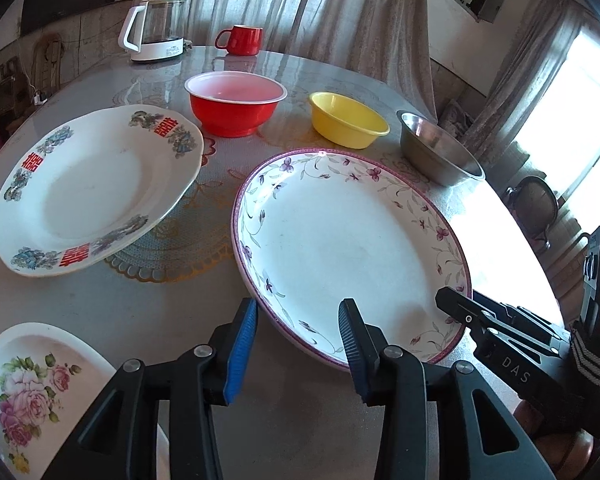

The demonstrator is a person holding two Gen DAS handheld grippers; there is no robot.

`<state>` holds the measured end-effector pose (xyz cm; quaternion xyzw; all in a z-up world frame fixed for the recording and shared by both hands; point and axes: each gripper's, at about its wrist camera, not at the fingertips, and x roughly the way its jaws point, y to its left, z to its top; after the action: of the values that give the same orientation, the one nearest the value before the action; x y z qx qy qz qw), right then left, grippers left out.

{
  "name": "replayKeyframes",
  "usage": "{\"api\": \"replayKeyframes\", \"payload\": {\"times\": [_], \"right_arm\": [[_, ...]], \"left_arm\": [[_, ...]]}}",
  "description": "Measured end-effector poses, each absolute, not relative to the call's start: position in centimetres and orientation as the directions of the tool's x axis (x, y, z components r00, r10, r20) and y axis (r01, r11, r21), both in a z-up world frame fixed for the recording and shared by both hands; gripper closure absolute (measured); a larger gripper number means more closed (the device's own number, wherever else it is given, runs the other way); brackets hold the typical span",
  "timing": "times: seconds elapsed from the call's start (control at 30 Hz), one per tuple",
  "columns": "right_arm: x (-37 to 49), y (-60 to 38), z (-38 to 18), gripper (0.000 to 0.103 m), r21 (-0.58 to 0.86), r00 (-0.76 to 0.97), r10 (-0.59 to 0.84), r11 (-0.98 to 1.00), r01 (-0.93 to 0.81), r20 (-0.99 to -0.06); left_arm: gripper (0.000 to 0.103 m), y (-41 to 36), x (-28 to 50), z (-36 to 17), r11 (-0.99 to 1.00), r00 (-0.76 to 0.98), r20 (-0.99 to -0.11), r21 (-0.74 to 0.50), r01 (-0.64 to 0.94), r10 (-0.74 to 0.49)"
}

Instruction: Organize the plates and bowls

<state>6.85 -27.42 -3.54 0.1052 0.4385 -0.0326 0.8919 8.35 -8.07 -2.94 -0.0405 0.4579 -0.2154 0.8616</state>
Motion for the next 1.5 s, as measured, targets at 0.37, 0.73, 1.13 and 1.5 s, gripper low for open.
{"api": "replayKeyframes", "payload": {"times": [0.37,0.73,1.13,1.5], "right_arm": [[6.8,-26.4,-3.0,0.072,0.082,0.618,0.0,0.991,0.103,-0.786],[6.3,-26.2,-0.6,0.072,0.09,0.686,-0.008,0.99,0.108,-0.728],[8.8,-21.1,-0.3,0.07,0.252,0.639,0.288,0.956,-0.149,-0.714],[14.1,-16.9,-0.5,0.044,0.402,0.53,0.475,0.879,-0.255,-0.703]], "left_arm": [[0.061,-7.8,7.8,-2.5,0.91,0.505,-0.767,-0.249,0.333,-0.395],[0.052,-5.7,7.8,-1.4,0.926,0.555,-0.745,-0.244,0.288,-0.369],[0.044,-0.5,8.3,0.2,0.95,0.613,-0.727,-0.238,0.201,-0.311],[0.029,5.1,9.8,0.8,0.971,0.664,-0.71,-0.209,0.119,-0.234]]}}
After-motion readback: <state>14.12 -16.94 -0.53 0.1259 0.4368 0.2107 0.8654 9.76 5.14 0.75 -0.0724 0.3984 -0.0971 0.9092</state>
